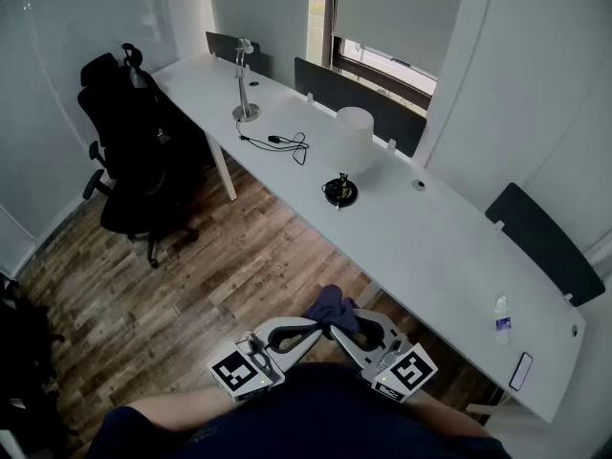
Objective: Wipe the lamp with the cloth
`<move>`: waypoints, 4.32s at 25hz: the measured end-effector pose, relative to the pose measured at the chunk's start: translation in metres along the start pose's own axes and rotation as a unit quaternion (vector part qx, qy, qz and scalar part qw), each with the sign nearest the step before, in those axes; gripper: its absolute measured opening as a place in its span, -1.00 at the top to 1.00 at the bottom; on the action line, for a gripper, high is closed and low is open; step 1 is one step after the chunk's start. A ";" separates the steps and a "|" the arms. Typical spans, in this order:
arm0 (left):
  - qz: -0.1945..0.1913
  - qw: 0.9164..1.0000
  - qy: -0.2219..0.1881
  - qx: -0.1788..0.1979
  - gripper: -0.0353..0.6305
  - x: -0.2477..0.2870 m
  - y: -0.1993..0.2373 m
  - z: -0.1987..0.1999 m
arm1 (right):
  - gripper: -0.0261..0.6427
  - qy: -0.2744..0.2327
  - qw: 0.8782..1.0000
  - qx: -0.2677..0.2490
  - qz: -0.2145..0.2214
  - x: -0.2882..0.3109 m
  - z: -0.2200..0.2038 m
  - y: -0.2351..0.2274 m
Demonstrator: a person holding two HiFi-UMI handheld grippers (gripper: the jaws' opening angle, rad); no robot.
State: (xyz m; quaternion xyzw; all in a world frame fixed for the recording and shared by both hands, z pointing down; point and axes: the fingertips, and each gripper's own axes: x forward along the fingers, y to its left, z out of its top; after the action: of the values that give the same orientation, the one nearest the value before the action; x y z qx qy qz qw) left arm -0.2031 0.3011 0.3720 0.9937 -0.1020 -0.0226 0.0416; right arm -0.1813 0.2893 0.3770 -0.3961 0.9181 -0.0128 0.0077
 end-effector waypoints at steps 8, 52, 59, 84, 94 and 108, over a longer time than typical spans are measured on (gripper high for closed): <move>0.002 1.000 -0.002 0.001 0.89 -0.003 0.006 -0.002 | 0.64 0.005 1.000 0.001 0.003 0.007 -0.003 0.001; 0.133 0.991 0.017 0.002 0.89 0.248 0.315 0.036 | 0.64 -0.051 0.999 0.021 0.001 0.141 0.037 -0.449; 0.126 0.992 0.003 0.013 0.89 0.249 0.332 0.051 | 0.64 -0.038 0.999 0.016 -0.010 0.159 0.031 -0.461; 0.153 0.987 0.036 -0.024 0.89 0.268 0.337 0.016 | 0.64 0.083 0.995 0.061 0.016 0.145 -0.116 -0.477; 0.149 0.988 0.037 -0.026 0.89 0.276 0.335 0.011 | 0.64 0.057 0.997 0.056 0.017 0.142 -0.084 -0.497; 0.145 0.989 0.026 -0.021 0.89 0.281 0.334 0.019 | 0.64 -0.039 0.998 0.001 0.044 0.150 0.033 -0.506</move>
State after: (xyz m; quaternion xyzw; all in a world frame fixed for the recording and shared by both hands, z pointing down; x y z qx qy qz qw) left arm 0.0041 -0.0837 0.3725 0.9676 -0.2432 0.0073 0.0681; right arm 0.0846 -0.1678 0.3584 -0.3559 0.9335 0.0023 0.0442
